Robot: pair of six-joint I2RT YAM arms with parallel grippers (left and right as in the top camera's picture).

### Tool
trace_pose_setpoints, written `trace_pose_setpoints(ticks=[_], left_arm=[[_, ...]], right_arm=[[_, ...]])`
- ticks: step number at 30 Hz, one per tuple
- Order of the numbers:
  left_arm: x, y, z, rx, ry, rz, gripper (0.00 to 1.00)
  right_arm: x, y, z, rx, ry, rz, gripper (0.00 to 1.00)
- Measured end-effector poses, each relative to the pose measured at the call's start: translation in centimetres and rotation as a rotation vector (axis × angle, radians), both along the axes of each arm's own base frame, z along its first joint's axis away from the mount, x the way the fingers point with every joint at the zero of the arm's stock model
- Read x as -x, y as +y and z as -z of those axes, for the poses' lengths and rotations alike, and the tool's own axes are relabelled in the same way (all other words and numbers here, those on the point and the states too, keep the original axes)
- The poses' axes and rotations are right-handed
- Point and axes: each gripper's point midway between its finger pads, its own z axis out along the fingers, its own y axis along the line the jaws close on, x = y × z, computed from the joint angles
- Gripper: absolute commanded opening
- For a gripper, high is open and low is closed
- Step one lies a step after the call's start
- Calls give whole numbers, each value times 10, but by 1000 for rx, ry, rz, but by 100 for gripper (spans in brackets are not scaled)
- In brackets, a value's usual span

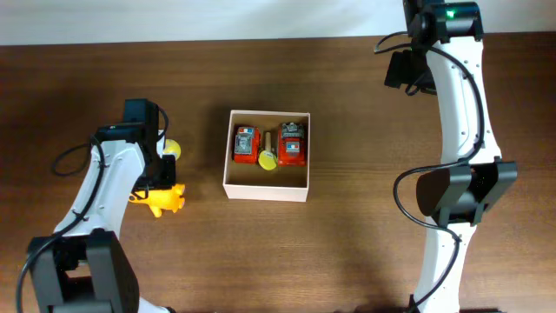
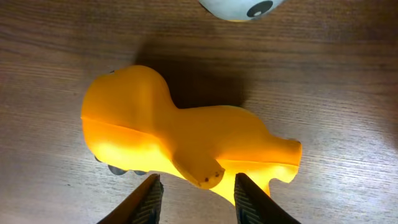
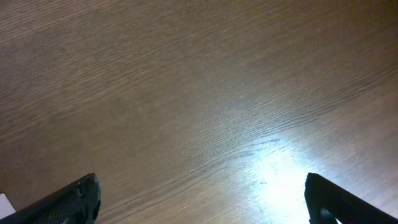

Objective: Pack container
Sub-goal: 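Close the left gripper on the orange duck's body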

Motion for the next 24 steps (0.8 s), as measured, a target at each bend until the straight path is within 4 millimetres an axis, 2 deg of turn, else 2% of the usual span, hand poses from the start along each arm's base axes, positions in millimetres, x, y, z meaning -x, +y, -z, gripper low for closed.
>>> trace_pose_setpoints(ticks=[5,10,14,16,22,24], left_arm=[[-4,1,1,-4,-13,0,40],[-2,1,15,-2,32,0,39],[-1,1,21,-2,52,-1,29],[-1,1,21,-2,52,-1,18],[-2,2,20,-9,48,-8,4],[-2,2,21,-9,49,-9,2]], right_arm=[[0,0,0,0,0,0,99],[0,0,0,0,0,0,99],[0,0,0,0,0,0,99],[0,0,0,0,0,0,99],[0,0,0,0,0,0,99],[0,0,0,0,0,0,99]])
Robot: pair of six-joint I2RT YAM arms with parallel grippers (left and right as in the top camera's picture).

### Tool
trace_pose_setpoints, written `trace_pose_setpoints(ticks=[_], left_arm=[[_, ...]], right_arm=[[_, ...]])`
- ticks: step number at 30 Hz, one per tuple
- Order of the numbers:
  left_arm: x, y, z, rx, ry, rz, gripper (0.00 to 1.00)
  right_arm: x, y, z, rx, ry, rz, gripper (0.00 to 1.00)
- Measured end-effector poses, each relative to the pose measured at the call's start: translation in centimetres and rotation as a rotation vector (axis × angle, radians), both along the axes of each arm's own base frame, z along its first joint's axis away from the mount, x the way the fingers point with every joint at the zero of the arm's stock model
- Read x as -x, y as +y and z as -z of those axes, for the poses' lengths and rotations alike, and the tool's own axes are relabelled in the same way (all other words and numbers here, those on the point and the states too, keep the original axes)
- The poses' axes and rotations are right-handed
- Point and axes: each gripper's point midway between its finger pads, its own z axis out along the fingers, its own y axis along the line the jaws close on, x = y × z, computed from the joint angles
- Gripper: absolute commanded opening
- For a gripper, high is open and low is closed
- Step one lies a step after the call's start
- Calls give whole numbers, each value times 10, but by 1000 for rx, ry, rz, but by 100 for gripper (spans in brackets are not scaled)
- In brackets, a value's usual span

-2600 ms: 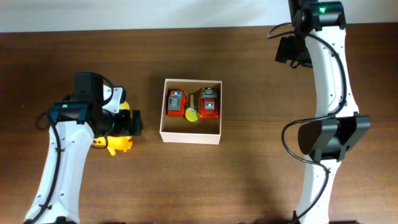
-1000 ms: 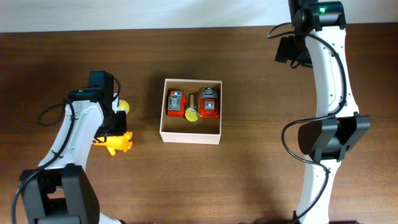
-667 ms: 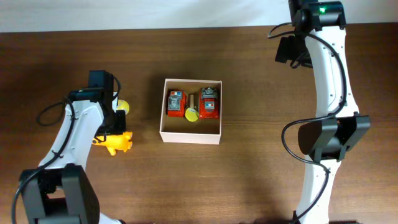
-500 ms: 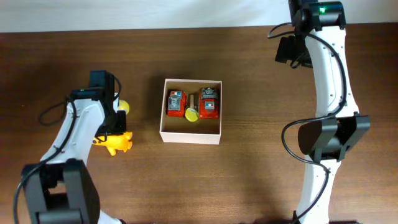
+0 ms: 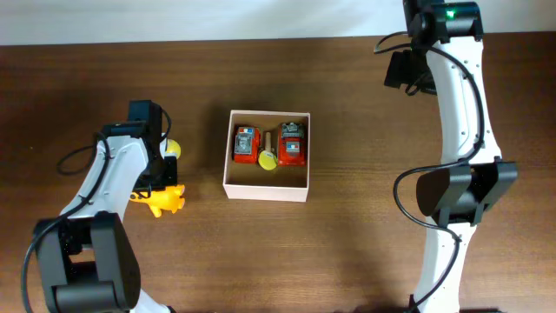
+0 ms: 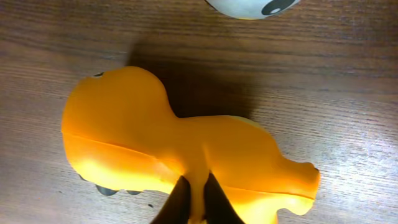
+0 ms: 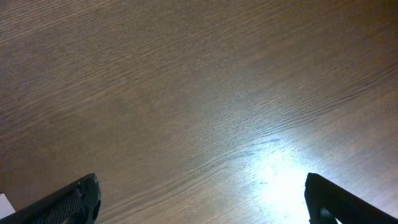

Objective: Pack container
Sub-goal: 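Close the left gripper on the orange duck's body, then lift the orange duck and carry it right over the box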

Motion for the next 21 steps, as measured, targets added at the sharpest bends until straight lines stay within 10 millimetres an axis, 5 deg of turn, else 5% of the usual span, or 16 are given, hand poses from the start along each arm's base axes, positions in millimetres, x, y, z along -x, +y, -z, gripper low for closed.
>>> trace_pose_setpoints(ticks=[13,21], left_arm=[[3,0,-12,2,37,-2,2],[-24,1,-70,-1,-41,-3,2]], right_arm=[[0,0,0,0,0,1,99],[0,0,0,0,0,0,99]])
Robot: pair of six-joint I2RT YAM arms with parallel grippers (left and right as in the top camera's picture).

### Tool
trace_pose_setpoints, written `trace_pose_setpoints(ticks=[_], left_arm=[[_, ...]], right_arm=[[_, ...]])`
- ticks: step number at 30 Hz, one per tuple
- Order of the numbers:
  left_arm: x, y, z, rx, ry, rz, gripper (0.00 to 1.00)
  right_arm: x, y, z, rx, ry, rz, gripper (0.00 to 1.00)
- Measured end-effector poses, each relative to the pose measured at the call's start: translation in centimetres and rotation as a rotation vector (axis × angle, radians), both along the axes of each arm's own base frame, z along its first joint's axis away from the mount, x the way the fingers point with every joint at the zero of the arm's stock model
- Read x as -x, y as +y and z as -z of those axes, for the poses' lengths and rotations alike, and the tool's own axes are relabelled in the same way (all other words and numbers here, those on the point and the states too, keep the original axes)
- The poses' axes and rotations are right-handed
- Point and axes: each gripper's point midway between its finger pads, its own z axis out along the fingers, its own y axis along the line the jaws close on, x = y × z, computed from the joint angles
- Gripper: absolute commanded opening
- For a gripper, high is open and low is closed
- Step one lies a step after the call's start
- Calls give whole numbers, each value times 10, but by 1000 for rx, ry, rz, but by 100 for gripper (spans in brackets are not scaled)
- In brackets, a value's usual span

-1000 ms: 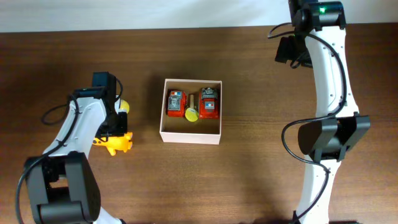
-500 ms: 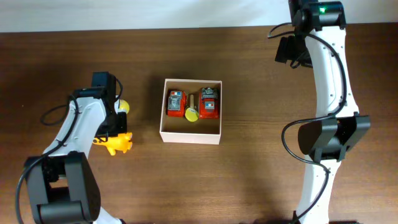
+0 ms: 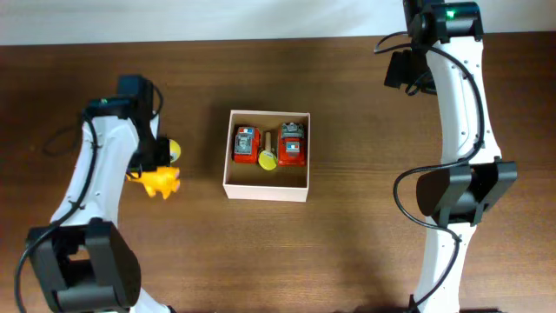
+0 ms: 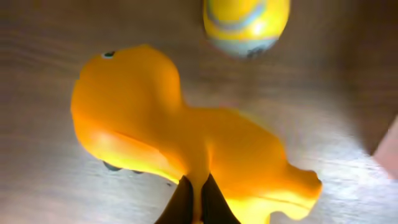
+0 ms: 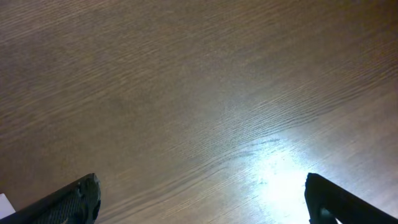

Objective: Pack container
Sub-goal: 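Lift the orange duck and carry it right over the box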

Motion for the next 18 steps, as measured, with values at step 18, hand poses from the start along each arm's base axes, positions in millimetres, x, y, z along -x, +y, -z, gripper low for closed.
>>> trace_pose_setpoints(ticks=[18], left_arm=[[-37,-117,-105,137,-273,9,2]], right_arm=[[0,0,0,0,0,0,99]])
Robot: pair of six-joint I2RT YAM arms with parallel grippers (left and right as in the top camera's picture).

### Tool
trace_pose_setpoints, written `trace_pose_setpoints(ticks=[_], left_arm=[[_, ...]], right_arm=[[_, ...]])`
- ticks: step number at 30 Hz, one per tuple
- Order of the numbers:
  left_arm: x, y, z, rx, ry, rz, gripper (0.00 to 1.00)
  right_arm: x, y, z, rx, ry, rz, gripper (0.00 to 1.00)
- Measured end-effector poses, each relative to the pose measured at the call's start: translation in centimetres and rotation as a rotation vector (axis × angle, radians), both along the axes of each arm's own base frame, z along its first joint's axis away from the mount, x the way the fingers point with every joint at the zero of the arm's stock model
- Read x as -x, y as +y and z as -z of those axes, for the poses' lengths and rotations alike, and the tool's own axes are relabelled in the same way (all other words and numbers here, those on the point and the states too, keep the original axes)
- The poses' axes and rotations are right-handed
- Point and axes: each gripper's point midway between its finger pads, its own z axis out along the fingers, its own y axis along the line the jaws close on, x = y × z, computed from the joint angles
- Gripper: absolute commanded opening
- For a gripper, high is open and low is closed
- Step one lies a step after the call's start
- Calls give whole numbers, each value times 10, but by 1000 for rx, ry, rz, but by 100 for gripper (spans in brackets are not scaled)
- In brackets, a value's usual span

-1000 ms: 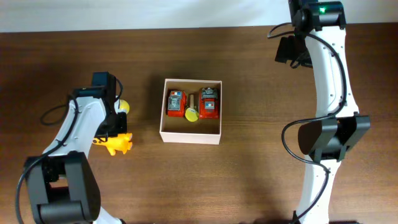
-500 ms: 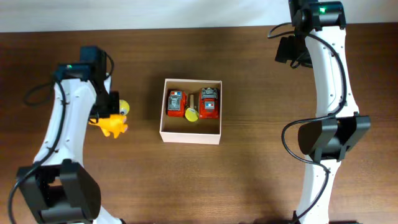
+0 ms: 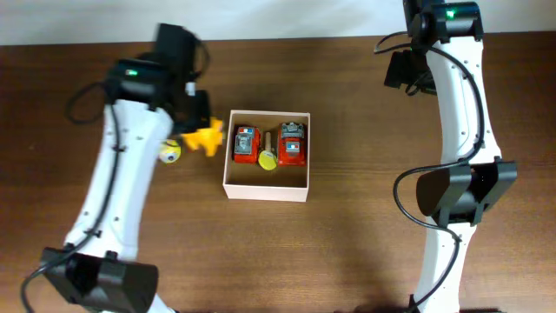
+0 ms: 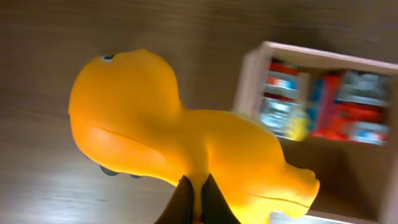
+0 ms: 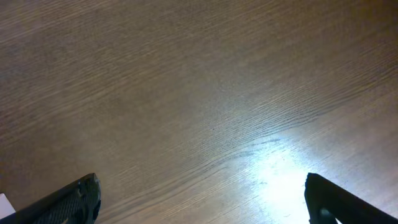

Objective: Pack container
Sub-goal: 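Lift the orange duck and carry it right over the box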

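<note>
My left gripper (image 4: 194, 196) is shut on an orange rubber toy animal (image 4: 168, 143), pinching a thin fin under its body and holding it in the air. In the overhead view the toy (image 3: 207, 137) hangs just left of the white box (image 3: 267, 185), which holds two red toy cars (image 3: 247, 144) and a yellow piece (image 3: 268, 159). A yellow-and-white ball (image 3: 169, 151) lies on the table left of the toy. My right gripper (image 5: 202, 199) is open over bare wood at the far right back.
The white box's left wall (image 4: 245, 81) shows in the left wrist view beside the toy. The right arm (image 3: 456, 87) stands along the table's right side. The table's back edge (image 3: 278, 36) meets a white wall.
My left gripper has moved right and toward the back with the orange toy, from left of the ball to just beside the box's left wall. The right arm is unchanged.
My left gripper stood open around the orange toy lying on the table. Then it was shut on the toy's underside fin. Then the toy was lifted near the ball, and now it hangs beside the white box.
</note>
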Motion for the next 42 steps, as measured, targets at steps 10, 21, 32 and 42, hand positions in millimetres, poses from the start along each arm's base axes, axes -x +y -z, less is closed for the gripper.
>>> trace_pose_setpoints(ticks=[10,21,32,42], left_arm=[[35,-110,-1,89,-16,30,2],[41,-143,39,-6,34,16,2],[28,-151,106,-87,134,-49,2],[31,-165,125,-35,188,-78,2]], right_arm=[[0,0,0,0,0,0,99],[0,0,0,0,0,0,99],[0,0,0,0,0,0,99],[0,0,0,0,0,0,99]])
